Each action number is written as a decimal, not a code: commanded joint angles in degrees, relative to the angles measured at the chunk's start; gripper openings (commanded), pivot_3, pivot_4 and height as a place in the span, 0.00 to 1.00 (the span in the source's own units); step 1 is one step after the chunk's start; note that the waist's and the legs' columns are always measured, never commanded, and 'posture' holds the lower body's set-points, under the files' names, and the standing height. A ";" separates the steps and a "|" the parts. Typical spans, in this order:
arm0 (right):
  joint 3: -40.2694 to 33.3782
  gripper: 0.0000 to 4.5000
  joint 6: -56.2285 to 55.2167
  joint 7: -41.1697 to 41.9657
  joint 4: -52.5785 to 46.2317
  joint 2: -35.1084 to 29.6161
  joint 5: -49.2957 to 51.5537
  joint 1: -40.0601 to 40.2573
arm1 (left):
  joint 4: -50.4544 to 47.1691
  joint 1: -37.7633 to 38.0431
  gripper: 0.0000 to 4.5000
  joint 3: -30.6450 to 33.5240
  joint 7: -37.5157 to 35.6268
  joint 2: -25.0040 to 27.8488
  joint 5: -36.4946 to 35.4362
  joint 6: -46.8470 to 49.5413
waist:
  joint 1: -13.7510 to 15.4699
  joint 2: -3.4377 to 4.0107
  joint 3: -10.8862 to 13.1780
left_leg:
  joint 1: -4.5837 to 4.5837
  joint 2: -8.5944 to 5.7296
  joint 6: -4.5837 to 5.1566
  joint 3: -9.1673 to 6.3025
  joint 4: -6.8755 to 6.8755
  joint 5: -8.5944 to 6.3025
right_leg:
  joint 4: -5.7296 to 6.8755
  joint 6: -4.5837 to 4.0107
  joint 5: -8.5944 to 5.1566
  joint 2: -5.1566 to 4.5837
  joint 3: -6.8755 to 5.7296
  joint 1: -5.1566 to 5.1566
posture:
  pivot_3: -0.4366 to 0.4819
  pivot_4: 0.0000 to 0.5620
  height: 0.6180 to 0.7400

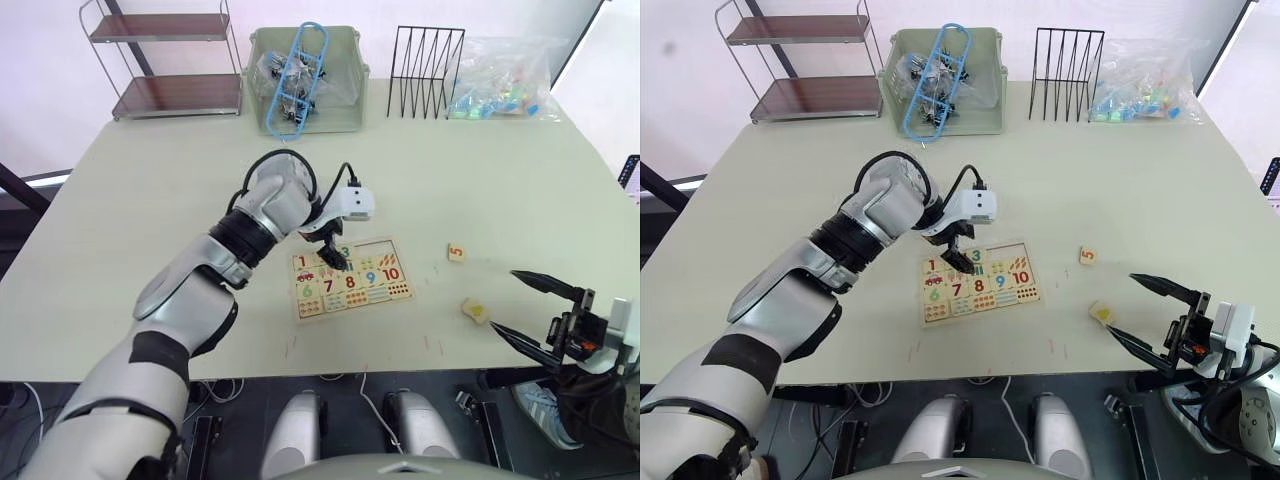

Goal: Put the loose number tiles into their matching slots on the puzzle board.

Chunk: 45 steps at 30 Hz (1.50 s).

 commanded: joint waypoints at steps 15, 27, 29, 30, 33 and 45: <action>-0.82 1.00 -0.21 -1.42 -2.84 0.02 1.22 1.85 | 12.58 2.36 0.99 18.42 4.17 1.63 -10.26 -20.80 | 0.02 0.00 0.00 | 0.00 0.00 0.00 0.00 0.00 0.00 | 0.01 -0.01 0.01 -0.01 -0.01 0.00 | 0.48 0.27 1.00; -1.32 1.00 0.24 -5.20 -5.55 1.89 1.96 4.21 | 21.44 6.98 0.24 26.43 6.70 -1.61 -14.80 -36.62 | 0.11 0.00 -0.01 | 0.00 -0.02 0.00 0.00 0.02 0.00 | 0.04 0.00 0.01 -0.02 -0.01 0.00 | 0.48 0.27 1.00; -1.04 1.00 0.02 -5.65 -5.72 2.30 1.73 4.41 | 24.53 7.38 0.01 26.45 7.63 -1.98 -14.04 -41.07 | 0.12 0.00 -0.01 | 0.01 -0.02 0.00 0.00 0.02 0.00 | 0.04 0.00 0.01 -0.02 -0.02 0.00 | 0.48 0.27 1.00; -0.97 1.00 -0.04 -5.73 -5.76 2.40 1.66 4.49 | 26.01 7.27 0.01 26.56 7.92 -2.13 -13.83 -42.57 | 0.13 0.00 -0.01 | 0.01 -0.02 0.00 0.00 0.02 0.00 | 0.05 0.00 0.01 -0.02 -0.02 0.00 | 0.48 0.27 1.00; -1.04 1.00 -0.31 -5.73 -5.61 2.66 1.53 4.75 | 30.26 6.64 0.01 26.97 6.70 -2.36 -13.75 -47.62 | 0.09 0.00 -0.01 | 0.01 -0.02 0.00 0.00 0.02 0.00 | 0.05 -0.01 0.02 -0.02 -0.02 0.00 | 0.48 0.27 1.00; -1.37 1.00 -1.89 -5.08 -3.97 2.95 1.49 4.94 | 37.94 5.51 0.01 27.07 4.34 -2.69 -10.52 -58.08 | 0.11 0.00 -0.01 | 0.01 -0.03 0.00 0.00 0.02 0.00 | 0.05 0.00 0.02 -0.02 -0.02 0.00 | 0.48 0.27 1.00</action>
